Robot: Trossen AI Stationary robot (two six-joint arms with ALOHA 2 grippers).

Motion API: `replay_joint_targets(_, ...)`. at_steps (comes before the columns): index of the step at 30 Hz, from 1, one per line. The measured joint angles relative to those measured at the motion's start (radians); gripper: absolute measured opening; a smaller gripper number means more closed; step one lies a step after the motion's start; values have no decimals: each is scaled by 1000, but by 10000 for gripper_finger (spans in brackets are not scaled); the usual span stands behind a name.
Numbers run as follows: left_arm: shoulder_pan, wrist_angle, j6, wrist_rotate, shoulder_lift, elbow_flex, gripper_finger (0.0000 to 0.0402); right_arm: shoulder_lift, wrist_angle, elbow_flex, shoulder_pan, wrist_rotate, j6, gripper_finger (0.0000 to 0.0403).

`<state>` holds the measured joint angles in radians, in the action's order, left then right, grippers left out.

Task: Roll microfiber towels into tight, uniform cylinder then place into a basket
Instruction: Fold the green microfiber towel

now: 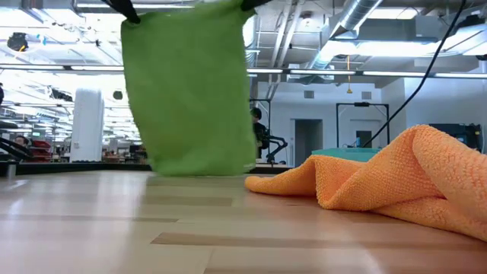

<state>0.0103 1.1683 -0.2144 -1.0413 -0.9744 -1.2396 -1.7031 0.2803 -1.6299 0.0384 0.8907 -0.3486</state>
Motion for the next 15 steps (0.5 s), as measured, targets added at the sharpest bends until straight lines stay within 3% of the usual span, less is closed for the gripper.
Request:
replay_joint_targets(2,-7,16,-83,-29,0,0,2,1,28,0,7,-50,0,5)
replay_joint_targets(5,1,25,-66,124,-3,0,2,5,41,1,21,-23,12,3)
replay_joint_targets(9,2,57,-102,-20,-22,0,2,7,55,0,23,-42,18,4)
replay_joint_targets(11,6,48,-112,2,-33,-1,2,5,57,0,26,-4,36,4)
replay_joint_targets(13,24,33,-78,92,-51,-1,2,8,57,0,22,-18,39,4)
replay_joint_targets(15,31,28,-38,24,-80,1,2,8,58,0,20,-90,40,3)
